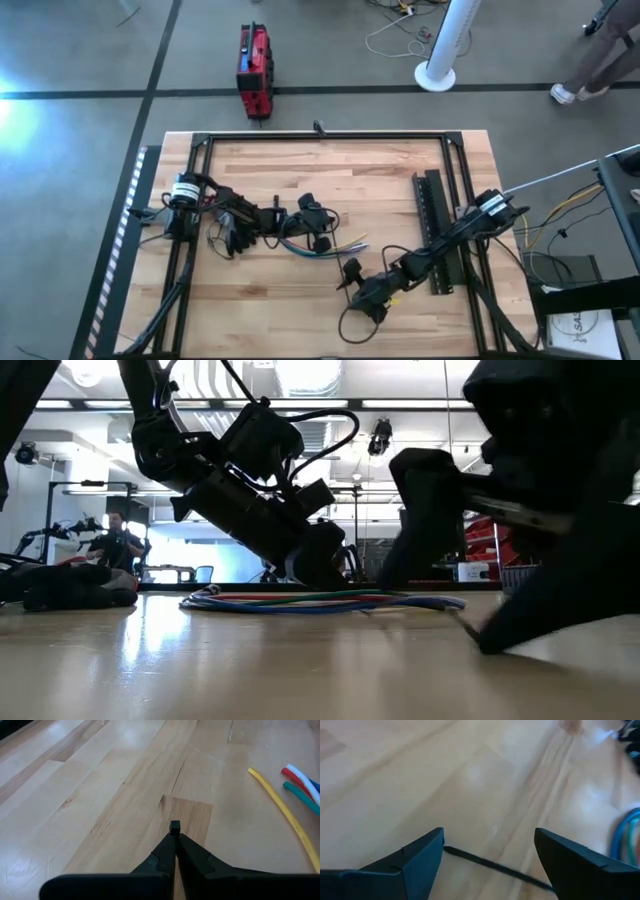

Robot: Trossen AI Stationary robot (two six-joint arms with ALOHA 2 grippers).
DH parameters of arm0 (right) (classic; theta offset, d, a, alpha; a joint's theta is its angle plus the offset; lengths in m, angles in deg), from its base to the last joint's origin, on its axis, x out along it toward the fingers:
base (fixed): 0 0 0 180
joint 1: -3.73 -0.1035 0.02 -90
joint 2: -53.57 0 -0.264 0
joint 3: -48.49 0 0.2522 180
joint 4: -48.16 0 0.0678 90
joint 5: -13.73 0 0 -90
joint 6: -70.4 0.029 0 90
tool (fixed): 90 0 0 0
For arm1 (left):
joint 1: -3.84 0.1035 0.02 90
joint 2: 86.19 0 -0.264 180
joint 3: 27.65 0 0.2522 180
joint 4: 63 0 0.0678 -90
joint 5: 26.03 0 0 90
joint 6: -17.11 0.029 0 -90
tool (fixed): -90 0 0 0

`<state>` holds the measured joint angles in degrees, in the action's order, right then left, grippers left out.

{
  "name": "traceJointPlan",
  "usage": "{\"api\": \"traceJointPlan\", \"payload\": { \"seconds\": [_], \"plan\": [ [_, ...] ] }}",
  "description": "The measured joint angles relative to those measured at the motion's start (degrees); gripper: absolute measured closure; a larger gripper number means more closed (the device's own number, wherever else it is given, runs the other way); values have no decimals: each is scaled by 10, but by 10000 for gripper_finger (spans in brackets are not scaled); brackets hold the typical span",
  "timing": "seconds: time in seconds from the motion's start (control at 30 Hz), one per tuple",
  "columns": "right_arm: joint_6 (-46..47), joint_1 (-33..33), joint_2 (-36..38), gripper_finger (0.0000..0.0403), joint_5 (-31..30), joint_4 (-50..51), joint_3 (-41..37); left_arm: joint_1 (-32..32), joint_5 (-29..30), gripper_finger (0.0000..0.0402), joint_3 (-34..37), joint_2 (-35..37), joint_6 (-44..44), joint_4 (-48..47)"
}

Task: Ziptie cables
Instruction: Wrap the colored cable wires with the black zip tie

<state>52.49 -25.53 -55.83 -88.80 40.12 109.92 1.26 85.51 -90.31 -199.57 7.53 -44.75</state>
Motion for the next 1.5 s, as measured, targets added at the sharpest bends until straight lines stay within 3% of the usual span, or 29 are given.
{"api": "traceJointPlan", "payload": {
  "seconds": [0.47,0.8,1.0,1.5],
  "plan": [
    [-130,15,25,117,-107,52,-4,0,-1,402,0,0,0,-5],
    [-178,16,44,114,-136,103,-4,0,-1,402,0,0,0,-5],
    [-202,17,54,150,-172,119,-6,0,-2,402,0,0,0,-6],
    [-151,16,62,261,-178,124,-6,0,-2,402,0,0,0,-8]
  ]
}}
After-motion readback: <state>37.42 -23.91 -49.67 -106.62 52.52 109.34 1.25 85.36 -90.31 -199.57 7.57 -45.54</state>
